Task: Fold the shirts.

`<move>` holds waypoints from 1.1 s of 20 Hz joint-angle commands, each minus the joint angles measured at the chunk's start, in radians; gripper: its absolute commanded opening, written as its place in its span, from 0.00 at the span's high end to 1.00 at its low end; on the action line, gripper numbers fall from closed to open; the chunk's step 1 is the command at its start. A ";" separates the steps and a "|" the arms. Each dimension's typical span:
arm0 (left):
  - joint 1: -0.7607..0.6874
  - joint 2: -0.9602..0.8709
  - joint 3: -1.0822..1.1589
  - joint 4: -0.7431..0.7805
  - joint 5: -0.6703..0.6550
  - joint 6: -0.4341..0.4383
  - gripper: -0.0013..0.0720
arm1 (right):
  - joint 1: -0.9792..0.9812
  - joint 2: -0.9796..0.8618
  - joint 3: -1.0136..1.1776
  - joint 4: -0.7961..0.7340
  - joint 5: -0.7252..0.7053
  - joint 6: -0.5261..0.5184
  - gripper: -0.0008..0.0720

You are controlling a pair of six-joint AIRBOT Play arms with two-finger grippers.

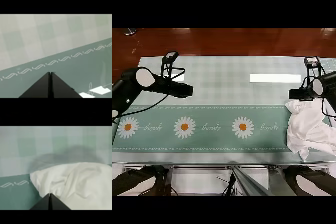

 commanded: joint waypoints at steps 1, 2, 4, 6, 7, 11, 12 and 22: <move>-0.002 -0.009 0.001 0.000 0.045 0.000 0.94 | -0.001 0.000 0.001 -0.006 -0.123 0.000 0.96; -0.003 -0.016 0.001 0.000 0.054 0.000 0.94 | -0.001 -0.001 0.000 -0.009 -0.173 -0.009 0.96; -0.003 -0.036 0.001 0.000 0.069 0.000 0.94 | -0.004 -0.011 0.000 -0.051 -0.236 -0.019 0.94; -0.003 -0.065 0.001 0.000 0.072 0.000 0.42 | -0.028 -0.034 0.000 -0.054 -0.214 -0.021 0.12; -0.003 -0.080 0.001 0.001 0.072 -0.005 0.03 | -0.048 -0.048 0.000 -0.056 -0.166 -0.026 0.12; 0.040 -0.089 0.011 0.054 -0.076 -0.008 0.02 | -0.208 -0.060 -0.002 -0.051 0.126 -0.109 0.12; 0.071 -0.088 0.012 0.056 -0.141 -0.007 0.02 | -0.261 -0.053 -0.014 -0.037 0.164 -0.130 0.12; 0.107 0.201 -0.323 -0.182 -0.096 -0.078 0.02 | -0.491 0.014 -0.291 0.263 -0.006 -0.222 0.12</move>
